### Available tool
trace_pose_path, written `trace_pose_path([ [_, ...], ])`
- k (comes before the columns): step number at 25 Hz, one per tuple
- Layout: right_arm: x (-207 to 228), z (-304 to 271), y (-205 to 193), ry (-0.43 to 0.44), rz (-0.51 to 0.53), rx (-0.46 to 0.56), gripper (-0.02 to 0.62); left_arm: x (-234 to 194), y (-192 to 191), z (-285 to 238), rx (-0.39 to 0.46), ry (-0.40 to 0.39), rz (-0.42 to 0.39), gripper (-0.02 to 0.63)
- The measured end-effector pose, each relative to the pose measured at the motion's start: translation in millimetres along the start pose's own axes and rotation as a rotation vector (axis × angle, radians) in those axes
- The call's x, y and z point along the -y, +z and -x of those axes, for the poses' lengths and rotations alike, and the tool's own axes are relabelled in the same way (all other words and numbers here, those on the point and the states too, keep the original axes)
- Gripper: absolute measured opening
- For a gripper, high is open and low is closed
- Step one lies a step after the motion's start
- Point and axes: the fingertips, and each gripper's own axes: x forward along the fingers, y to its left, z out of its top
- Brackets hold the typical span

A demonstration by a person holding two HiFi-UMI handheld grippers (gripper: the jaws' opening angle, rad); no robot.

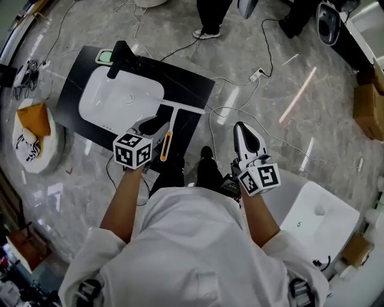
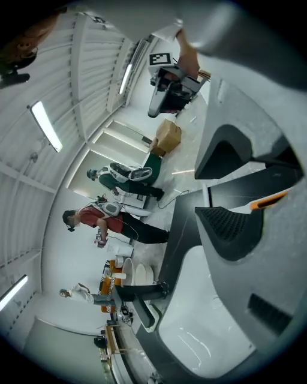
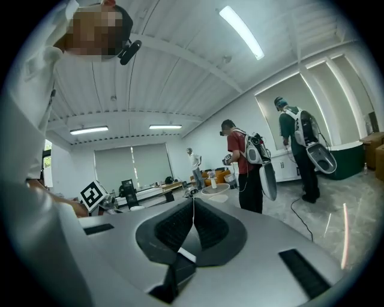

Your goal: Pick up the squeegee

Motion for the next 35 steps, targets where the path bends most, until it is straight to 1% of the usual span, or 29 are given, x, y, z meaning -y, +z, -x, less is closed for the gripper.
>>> trace_pose_path([
  [4, 17.6, -23.2, -14.7, 0.067, -0.031, -0.054, 0.014, -16.9, -19.2, -17.4, -0.08, 0.072, 0.011, 0.141],
  [8, 16.6, -41.6, -29.2, 0.148, -0.045, -0.094, 0.015, -23.8, -41.3, -33.1, -0.156, 0.098, 0.038, 0.15],
  [13, 14.2, -57.3, -45.4, 0.211, -0.059, -0.124, 0.015, -34.1, -68.8, -51.7, -0.262, 0.148, 0.019, 0.155],
  [17, 19.4, -62.7, -48.8, 0.221, -0.077, -0.125, 0.015, -37.4, -85.4, -63.8, -0.333, 0.163, 0.016, 0.155],
  [20, 26.7, -61.9, -55.9, 0.222, -0.085, -0.137, 0.015, -38.7, -93.1, -75.1, -0.366, 0.159, 0.024, 0.155],
  [22, 32.6, -58.5, -61.4, 0.221, -0.088, -0.148, 0.014, -40.2, -95.8, -81.6, -0.379, 0.163, 0.032, 0.155],
  [26, 44.4, -52.6, -66.2, 0.213, -0.103, -0.162, 0.014, -43.6, -99.9, -93.2, -0.439, 0.186, 0.008, 0.155],
  [31, 52.0, -49.8, -67.0, 0.215, -0.105, -0.168, 0.015, -47.0, -104.1, -103.1, -0.501, 0.218, 0.004, 0.146],
  [35, 55.6, -48.3, -71.5, 0.217, -0.109, -0.177, 0.014, -50.3, -104.6, -107.0, -0.513, 0.228, 0.013, 0.133],
])
